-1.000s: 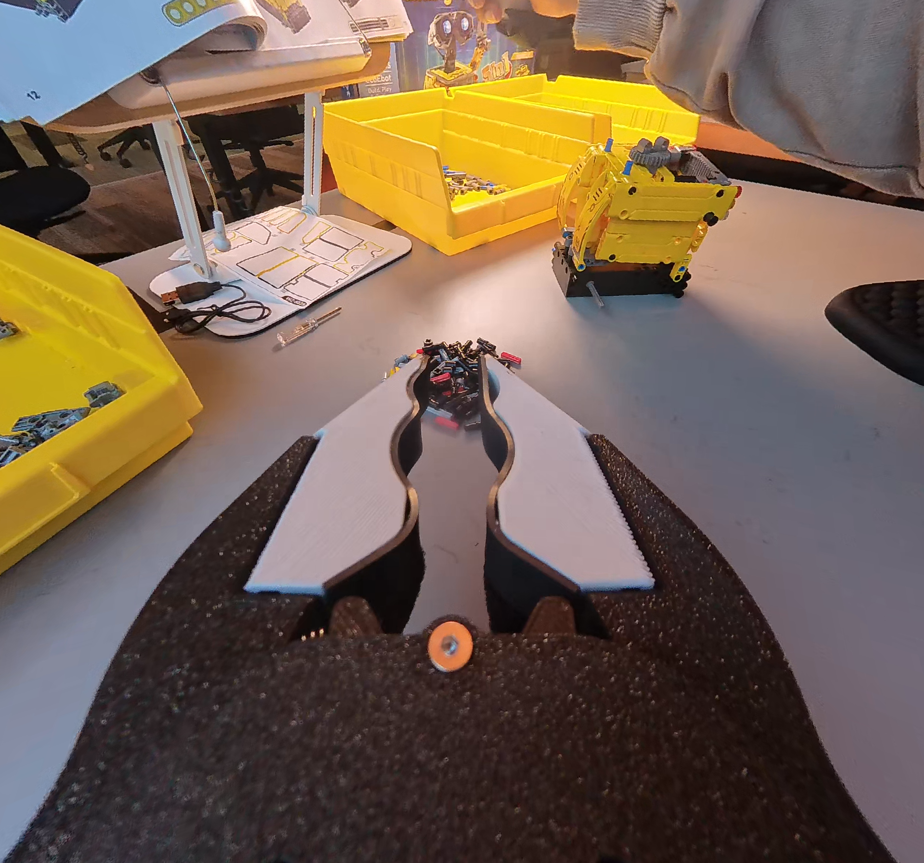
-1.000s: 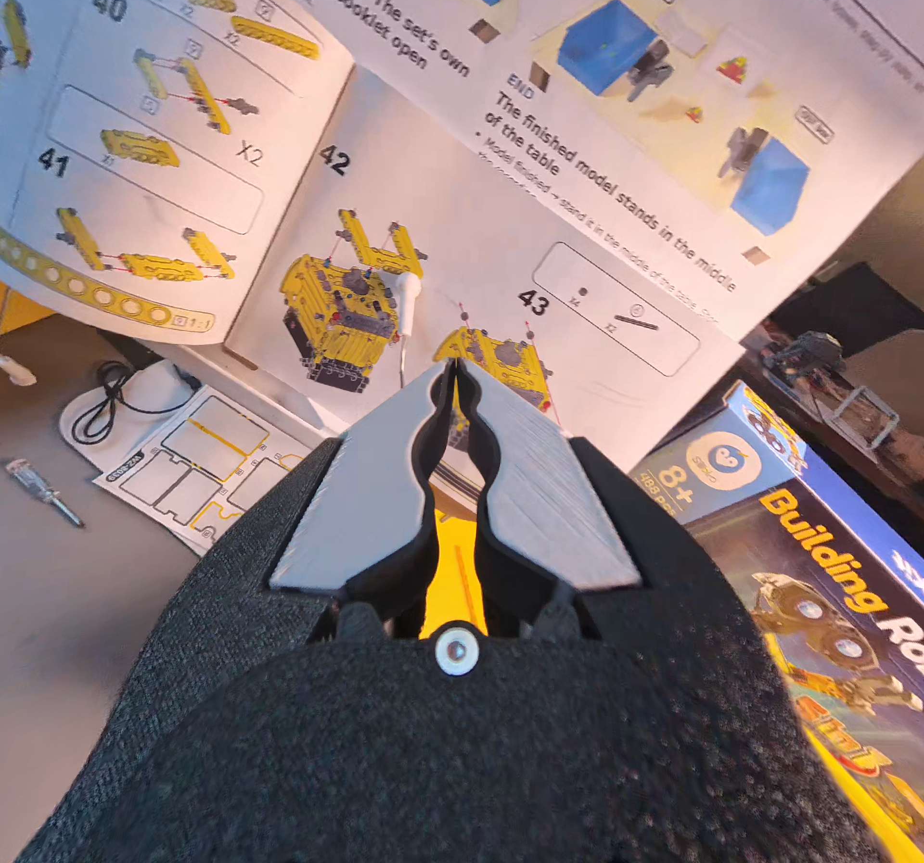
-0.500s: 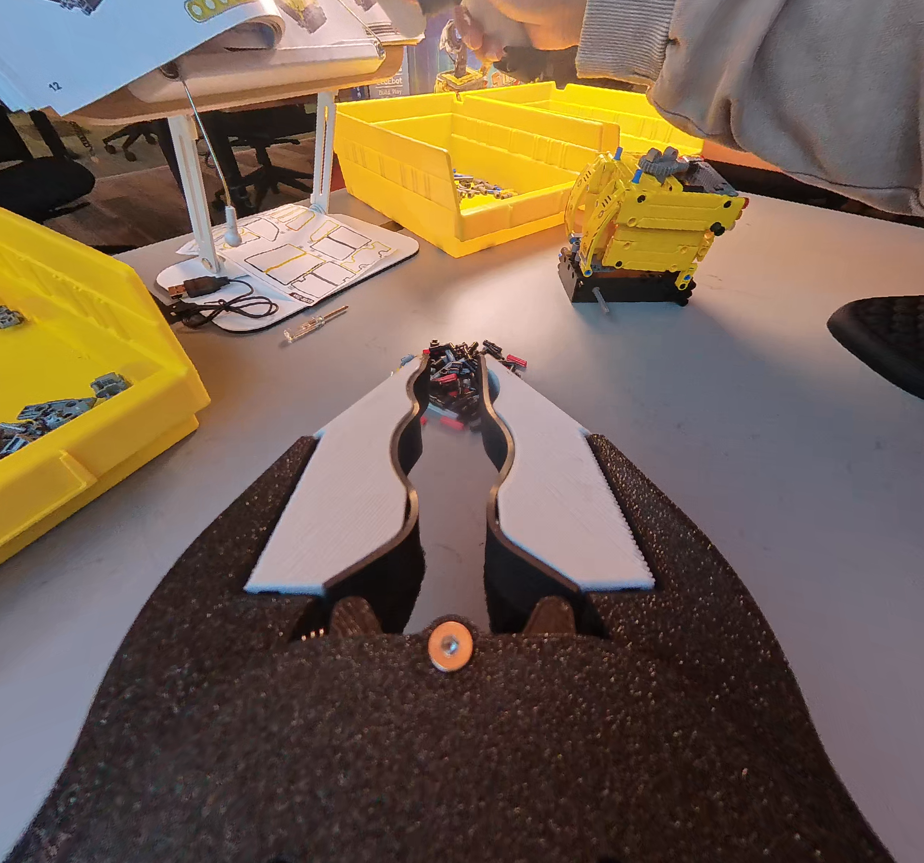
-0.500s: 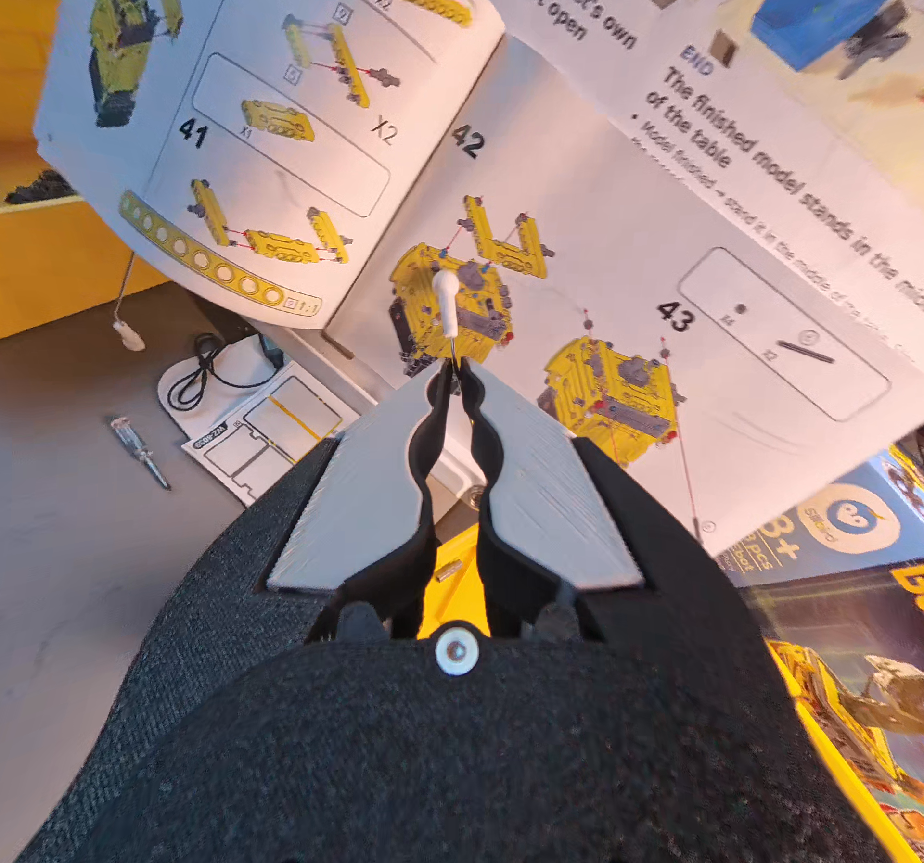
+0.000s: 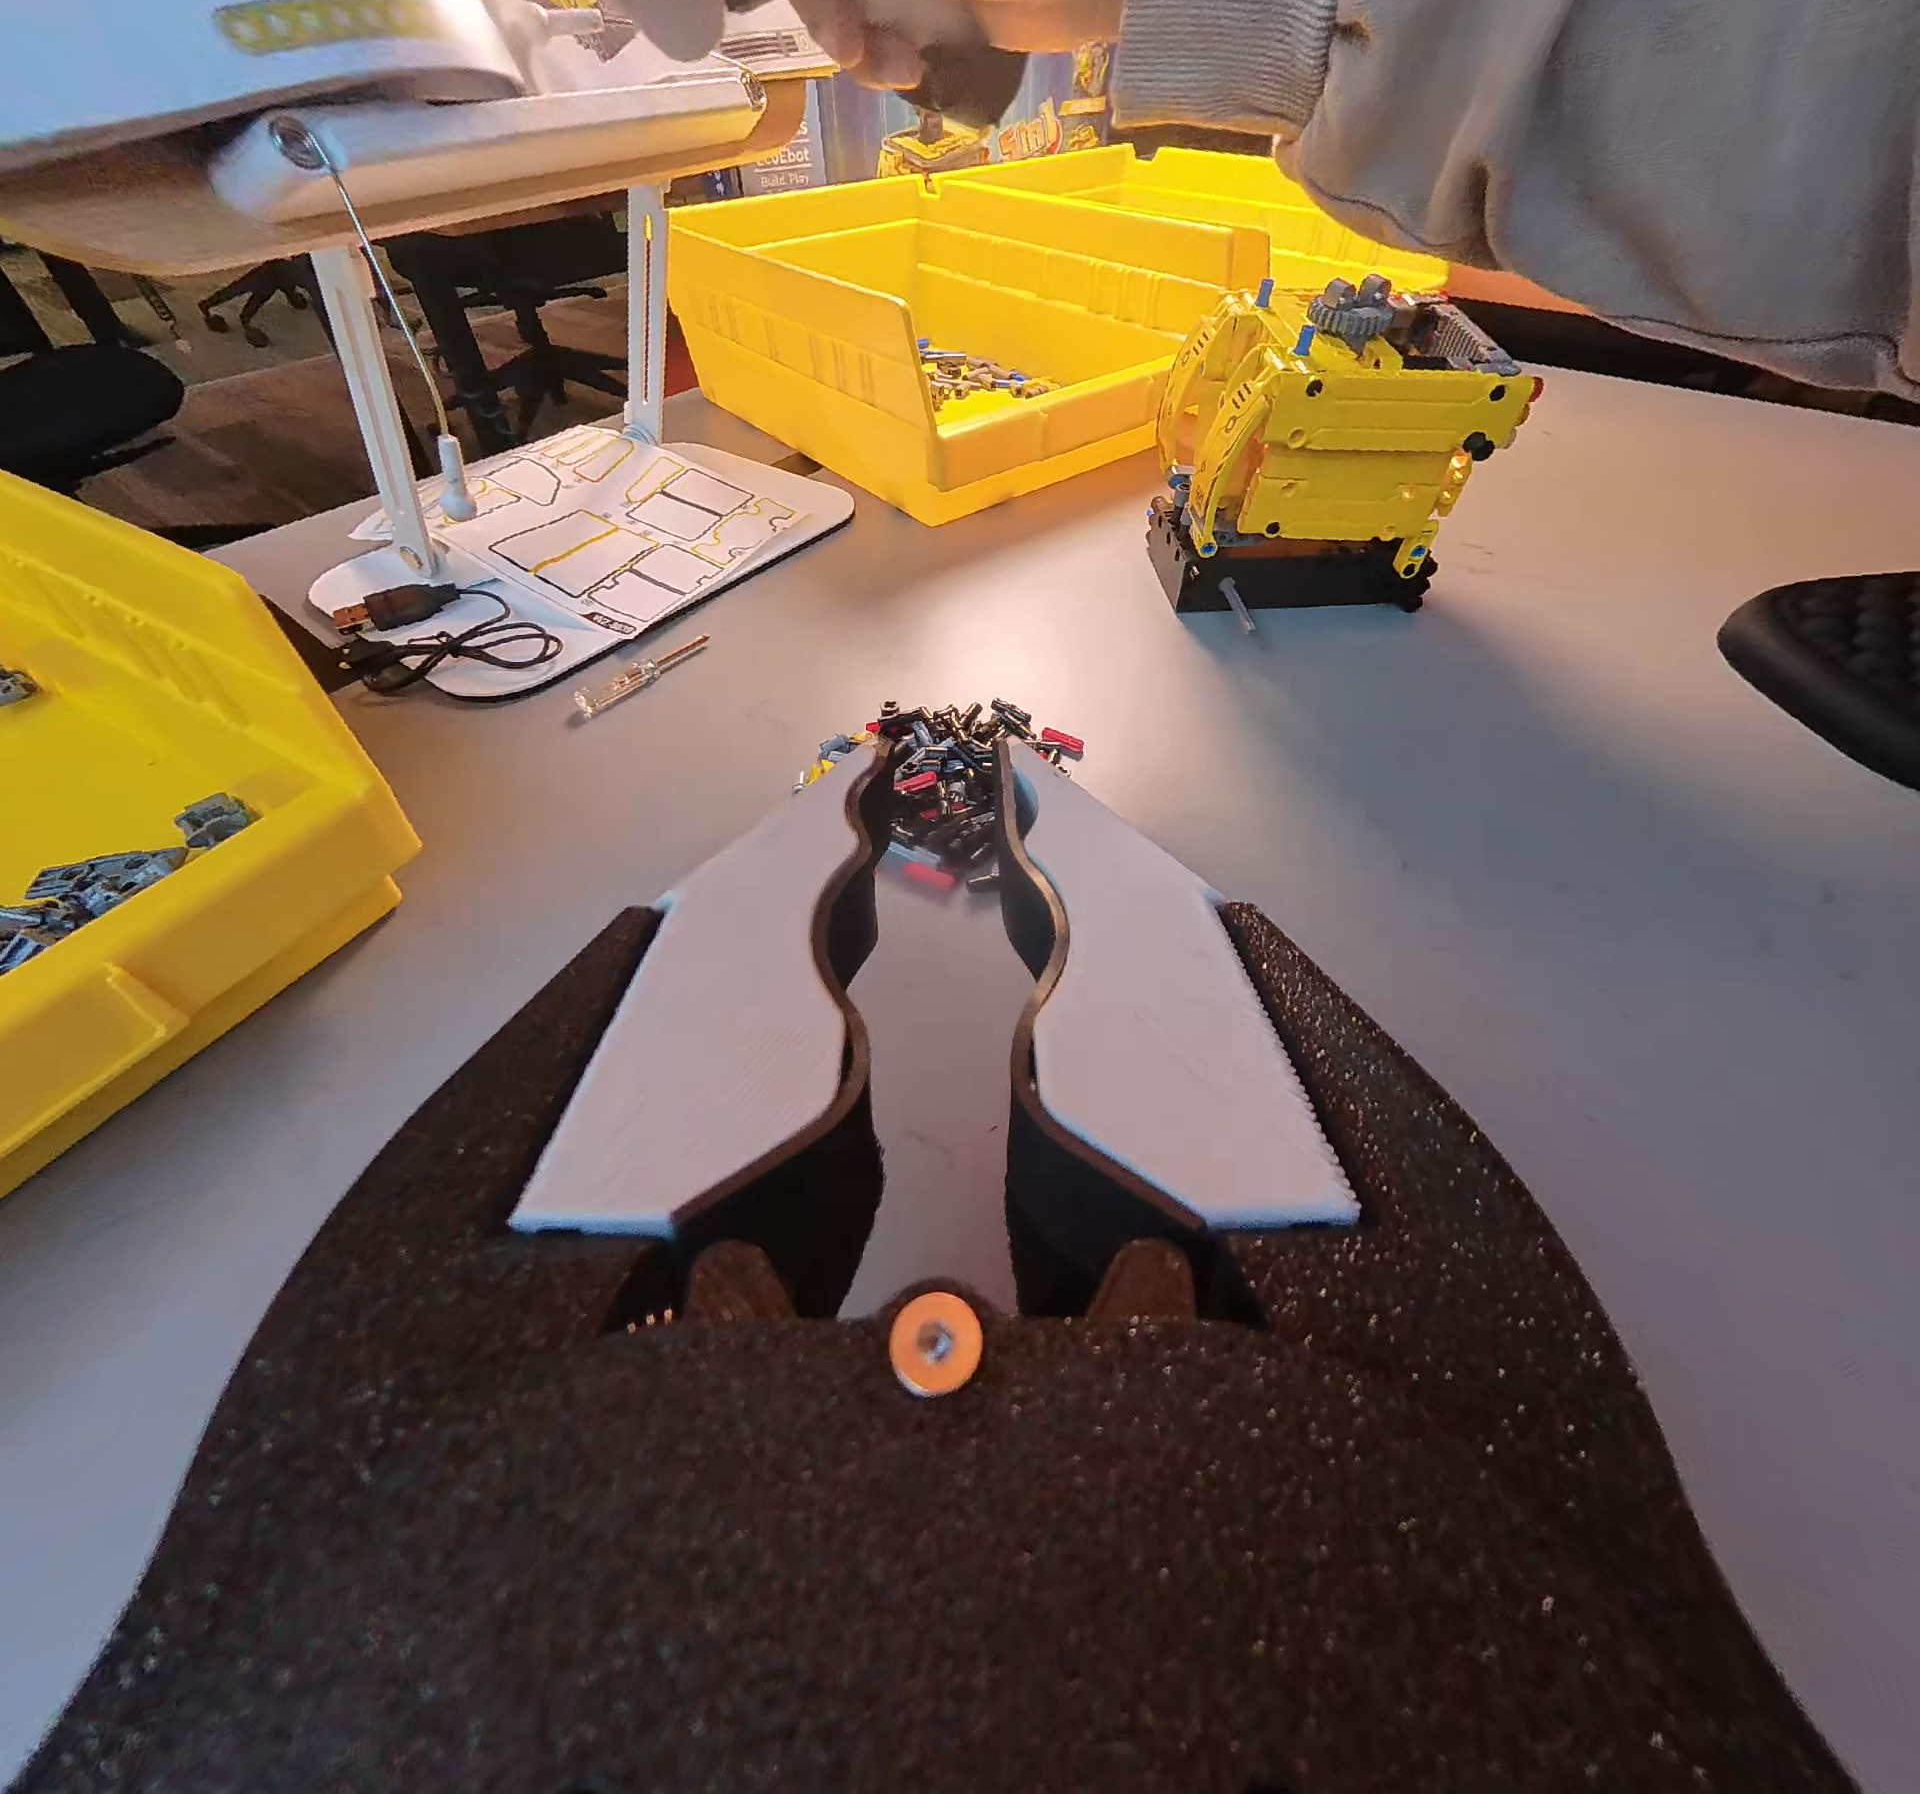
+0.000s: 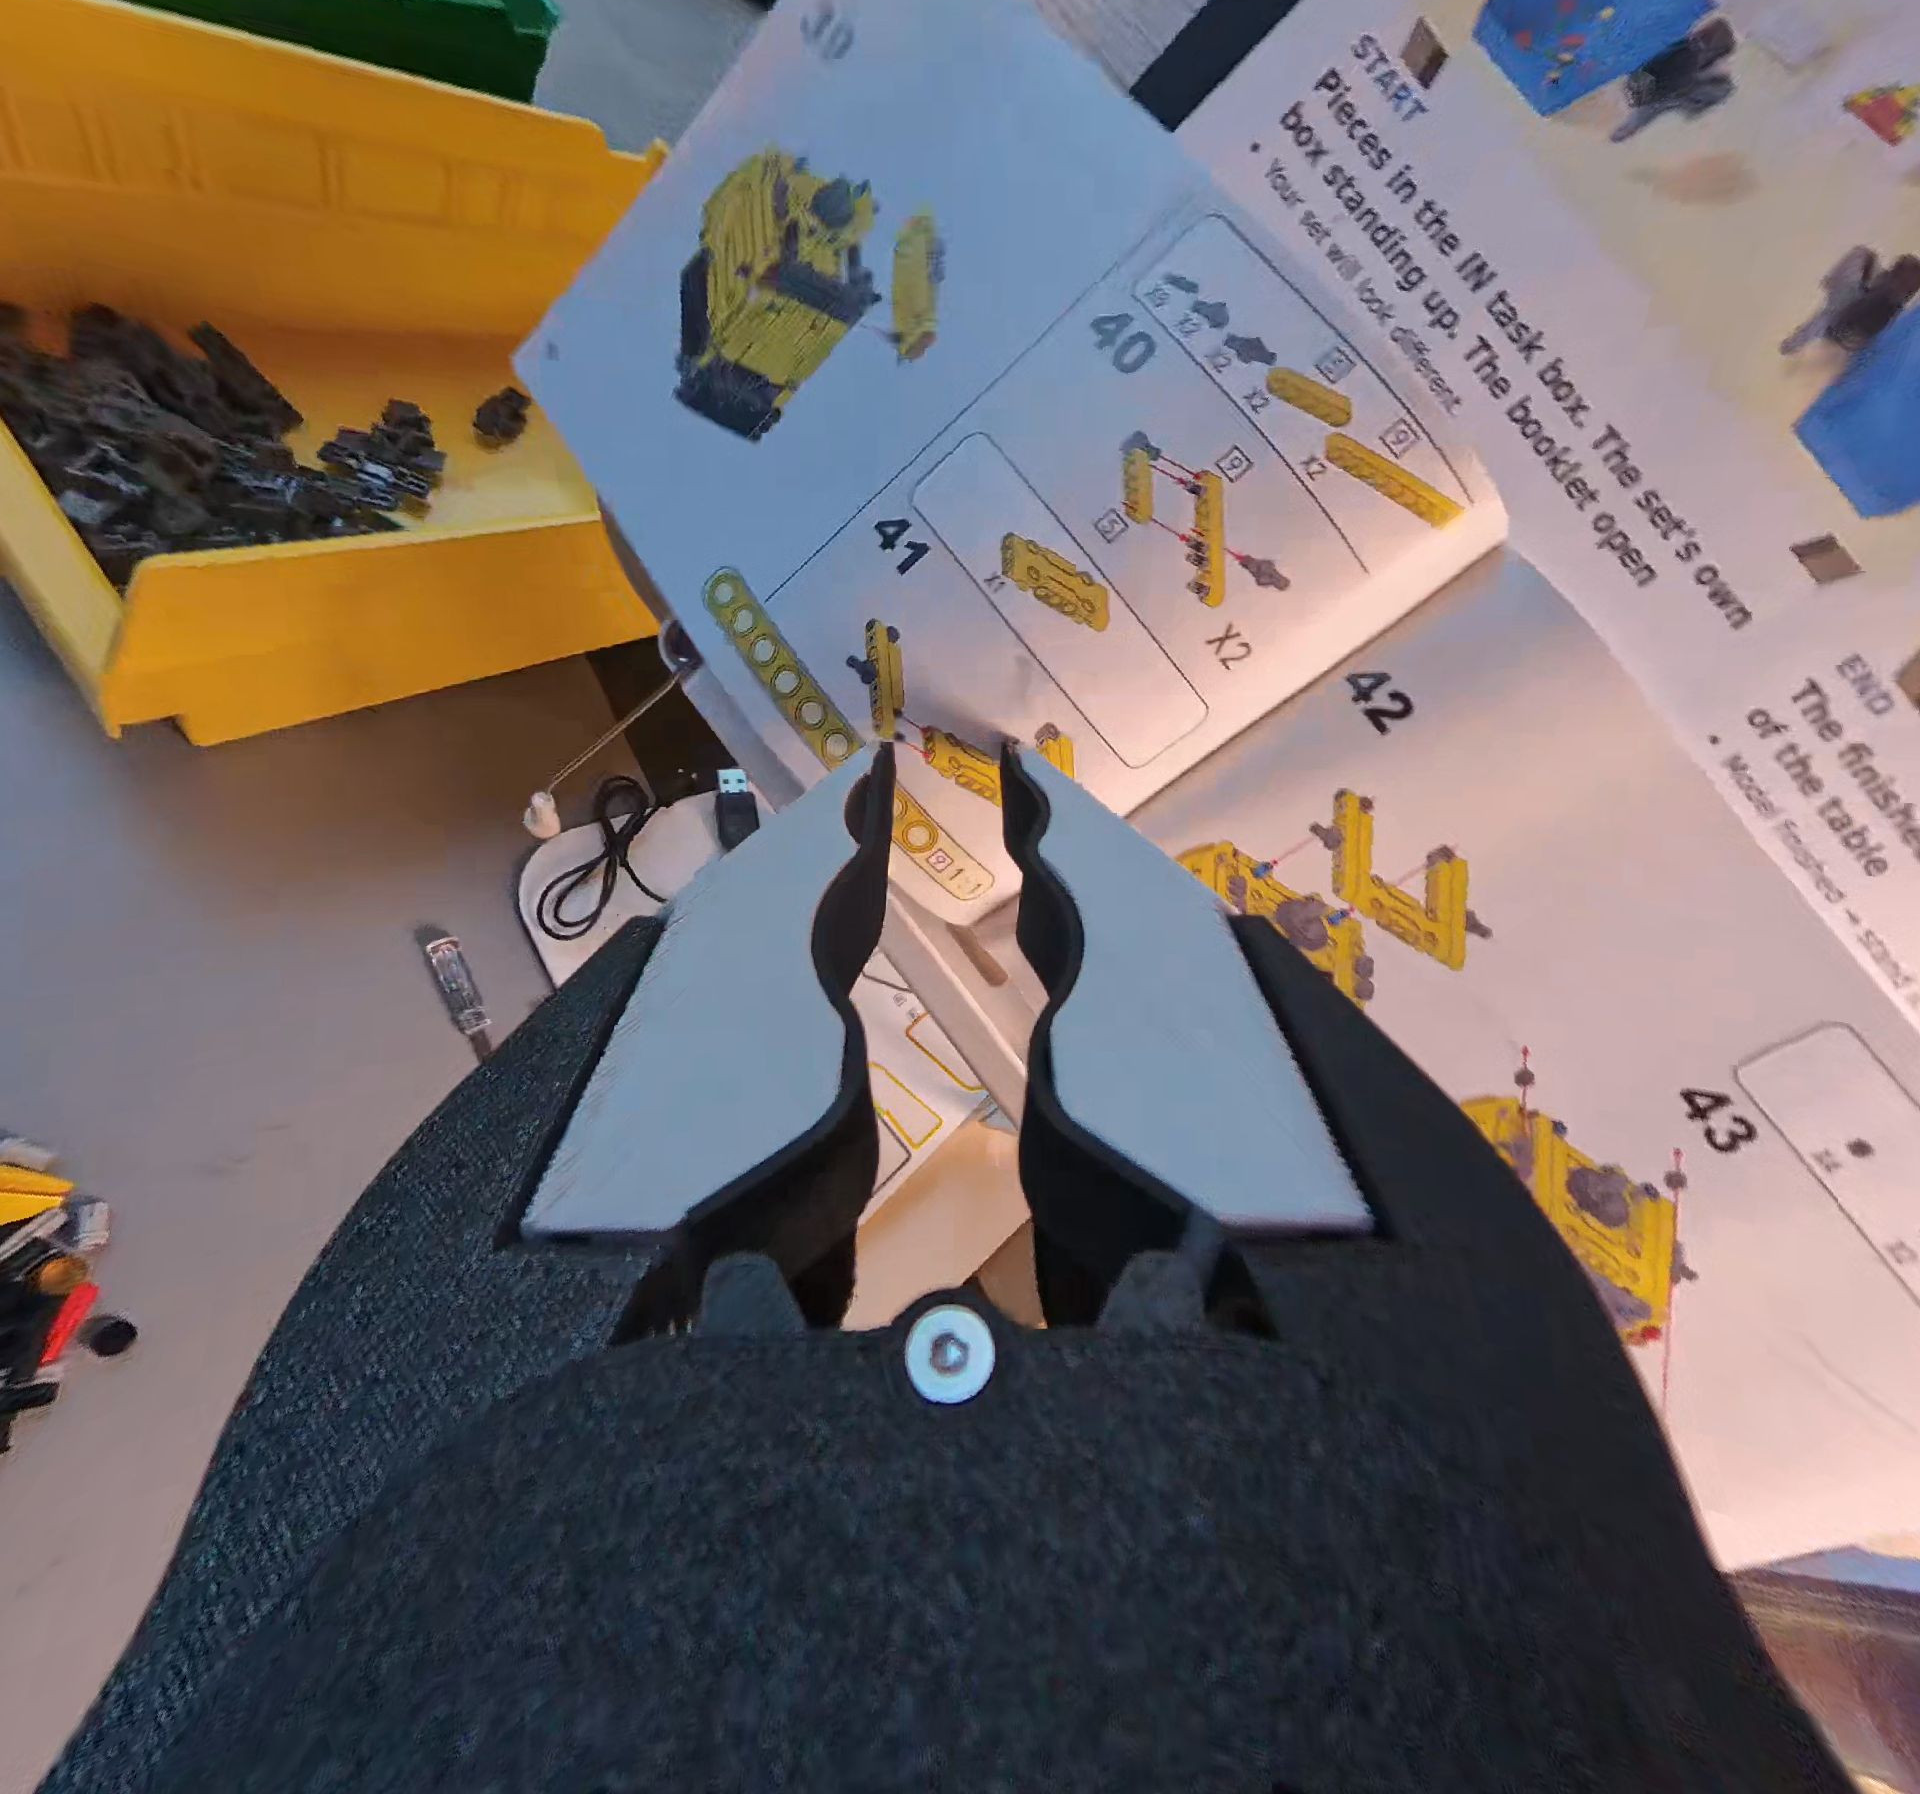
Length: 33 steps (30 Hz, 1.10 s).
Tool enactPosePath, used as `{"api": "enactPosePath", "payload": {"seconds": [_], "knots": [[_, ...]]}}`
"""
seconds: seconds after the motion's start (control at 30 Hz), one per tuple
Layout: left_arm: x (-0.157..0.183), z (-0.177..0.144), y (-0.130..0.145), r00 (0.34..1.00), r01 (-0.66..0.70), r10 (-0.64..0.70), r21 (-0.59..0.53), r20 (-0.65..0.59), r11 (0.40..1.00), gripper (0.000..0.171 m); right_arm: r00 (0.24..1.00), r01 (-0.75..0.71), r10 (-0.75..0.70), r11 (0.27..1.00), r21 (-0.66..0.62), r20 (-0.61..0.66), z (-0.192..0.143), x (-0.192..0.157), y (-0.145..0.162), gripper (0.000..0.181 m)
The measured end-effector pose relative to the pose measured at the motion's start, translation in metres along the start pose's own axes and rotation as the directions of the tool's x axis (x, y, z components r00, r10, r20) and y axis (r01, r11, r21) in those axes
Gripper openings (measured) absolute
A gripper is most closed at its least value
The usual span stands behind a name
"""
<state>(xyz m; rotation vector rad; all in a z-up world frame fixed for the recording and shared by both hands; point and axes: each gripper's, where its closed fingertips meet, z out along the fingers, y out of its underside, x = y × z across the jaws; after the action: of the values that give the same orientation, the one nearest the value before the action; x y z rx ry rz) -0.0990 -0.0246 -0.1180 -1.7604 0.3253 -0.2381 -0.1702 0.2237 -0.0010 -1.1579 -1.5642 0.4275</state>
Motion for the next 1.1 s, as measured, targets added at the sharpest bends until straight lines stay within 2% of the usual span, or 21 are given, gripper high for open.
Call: {"api": "enactPosePath", "payload": {"seconds": [0.17, 0.27, 0.67, 0.83, 0.97, 1.1], "knots": [[-0.002, -0.001, 0.000, 1.000, 0.003, -0.003, 0.000, 0.006, 1.000, 0.017, 0.994, 0.105, -0.108, 0.988, -0.115, -0.023, 0.025, -0.008, 0.000, 0.019], [0.001, -0.001, -0.001, 1.000, -0.006, 0.006, 0.001, -0.006, 1.000, 0.017, 0.989, 0.132, -0.139, 0.982, -0.135, -0.041, 0.029, -0.008, -0.002, 0.016], [0.006, 0.000, 0.000, 0.999, -0.049, 0.049, -0.011, -0.010, 0.999, 0.017, 0.993, 0.088, -0.088, 0.996, -0.011, -0.083, 0.034, 0.000, -0.052, 0.015], [0.005, 0.000, -0.001, 0.999, -0.046, 0.046, -0.007, -0.006, 0.999, 0.017, 0.992, 0.096, -0.097, 0.995, -0.013, -0.085, 0.037, 0.000, -0.057, 0.016], [0.006, 0.000, -0.001, 0.999, -0.051, 0.050, -0.007, -0.006, 0.999, 0.017, 0.996, 0.062, -0.061, 0.998, 0.019, -0.070, 0.024, 0.000, -0.058, 0.016], [0.006, -0.001, -0.002, 0.998, -0.059, 0.059, -0.005, -0.004, 0.998, 0.017, 0.997, -0.066, 0.070, 0.990, 0.124, -0.028, -0.026, 0.006, -0.063, 0.018]]}}
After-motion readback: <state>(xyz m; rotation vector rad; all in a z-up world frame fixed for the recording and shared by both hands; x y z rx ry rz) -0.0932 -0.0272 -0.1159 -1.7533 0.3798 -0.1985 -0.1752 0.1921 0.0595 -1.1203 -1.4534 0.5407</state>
